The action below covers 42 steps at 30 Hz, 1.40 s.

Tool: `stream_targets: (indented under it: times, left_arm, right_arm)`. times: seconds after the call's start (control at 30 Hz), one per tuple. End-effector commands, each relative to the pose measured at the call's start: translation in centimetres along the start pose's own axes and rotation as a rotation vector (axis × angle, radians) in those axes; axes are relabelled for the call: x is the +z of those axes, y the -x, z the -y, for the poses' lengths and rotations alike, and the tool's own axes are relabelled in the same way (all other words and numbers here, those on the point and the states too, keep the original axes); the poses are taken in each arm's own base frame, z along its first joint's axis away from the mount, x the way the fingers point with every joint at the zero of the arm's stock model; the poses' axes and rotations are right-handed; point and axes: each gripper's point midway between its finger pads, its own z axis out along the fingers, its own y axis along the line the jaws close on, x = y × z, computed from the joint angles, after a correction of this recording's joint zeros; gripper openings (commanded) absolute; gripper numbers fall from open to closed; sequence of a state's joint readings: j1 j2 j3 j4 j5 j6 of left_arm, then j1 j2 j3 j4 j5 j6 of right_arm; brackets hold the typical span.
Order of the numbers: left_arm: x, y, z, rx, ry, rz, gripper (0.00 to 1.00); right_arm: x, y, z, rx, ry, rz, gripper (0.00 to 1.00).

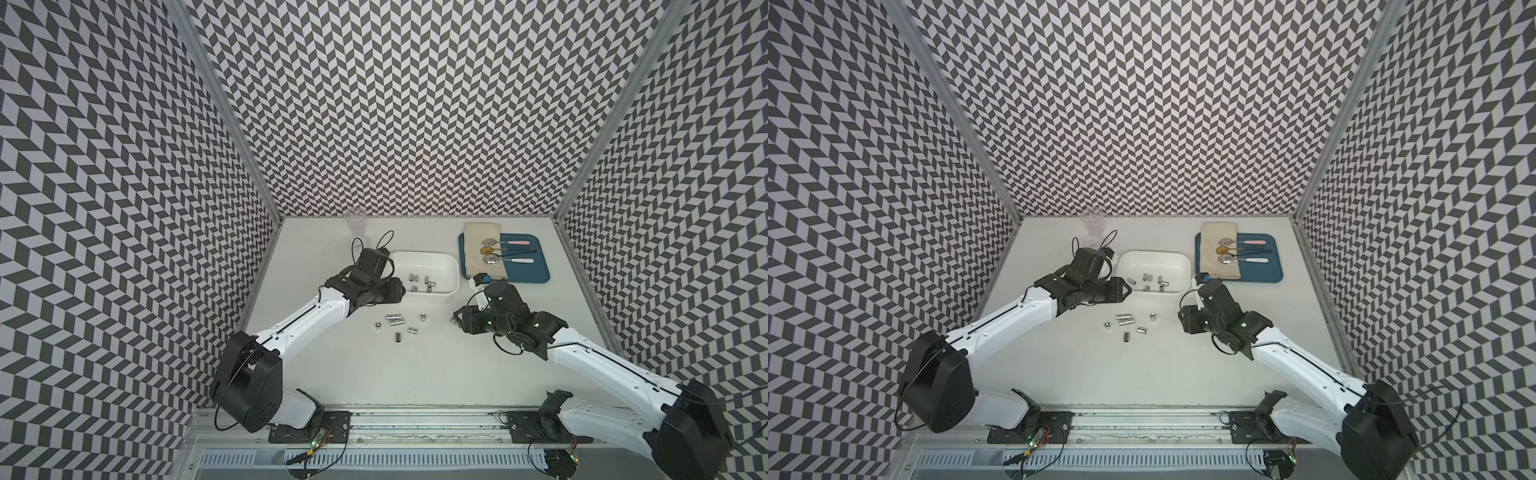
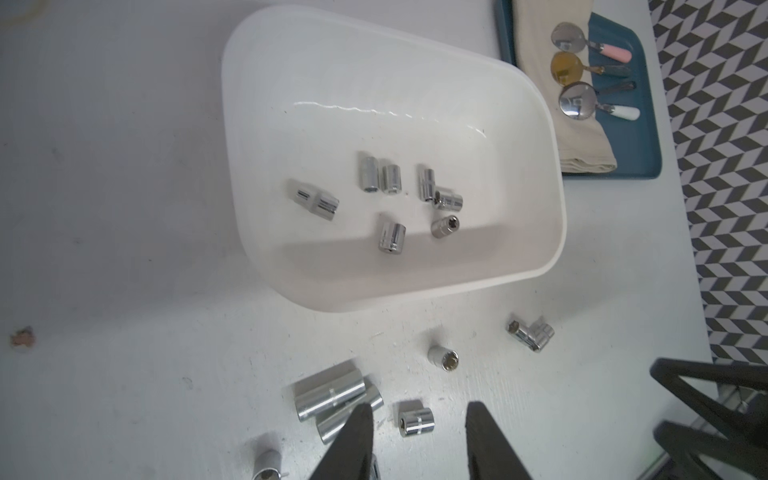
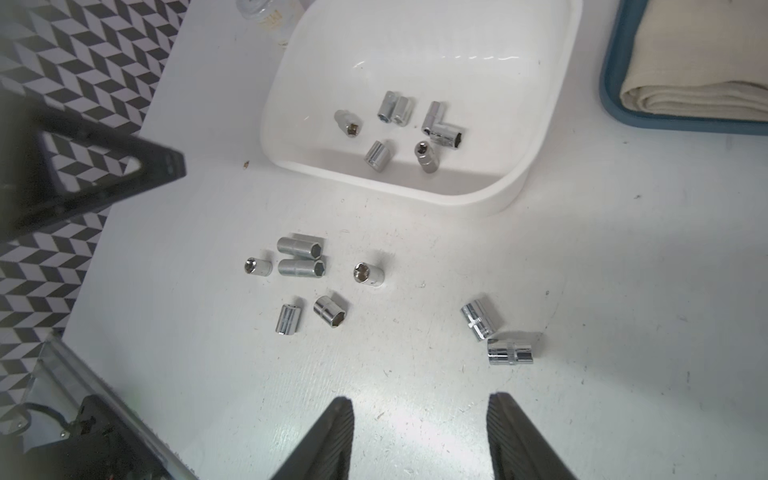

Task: Put the socket on the desktop into the storage box
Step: Place the socket head in the storage box, then pick up the socket head at the center of the board.

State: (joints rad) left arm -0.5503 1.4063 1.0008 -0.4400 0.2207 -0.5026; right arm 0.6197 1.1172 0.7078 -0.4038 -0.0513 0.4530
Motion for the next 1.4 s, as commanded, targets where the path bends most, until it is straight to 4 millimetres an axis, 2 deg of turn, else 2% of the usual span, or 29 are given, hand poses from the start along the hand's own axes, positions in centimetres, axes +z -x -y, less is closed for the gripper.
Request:
stream_targets:
  times: [0.0, 0.27, 0.53, 0.7, 1.03, 1.37]
  left_arm:
    - [-1.0, -0.7, 2.3, 0.015, -0.142, 0.014, 0.41]
    - [-2.2, -5.0, 4.4, 0.033, -0.253, -0.025, 0.42]
    - [-2.0, -8.1, 4.7, 0.033, -0.274, -0.059, 0.42]
    - [-1.9, -9.0, 4.8, 0.031, -0.278, -0.070, 0.42]
    - [-1.1, -10.8, 4.5, -0.003, -0.291, -0.101, 0.42]
    - [-1.0, -11.1, 4.3, -0.010, -0.281, -0.106, 0.42]
  right_arm:
    - [-0.1, 0.9, 1.6, 0.022, -0.059, 0.016, 0.58]
    - [0.7, 0.4, 3.7, 0.029, -0.094, -0.017, 0.59]
    - [3.5, -1.4, 4.6, 0.038, -0.114, -0.113, 0.59]
    - [4.7, -2.5, 4.9, 0.044, -0.115, -0.145, 0.59]
    - [5.8, -3.4, 5.0, 0.023, -0.111, -0.177, 0.59]
    - [7.1, -4.0, 4.7, -0.008, -0.116, -0.207, 0.58]
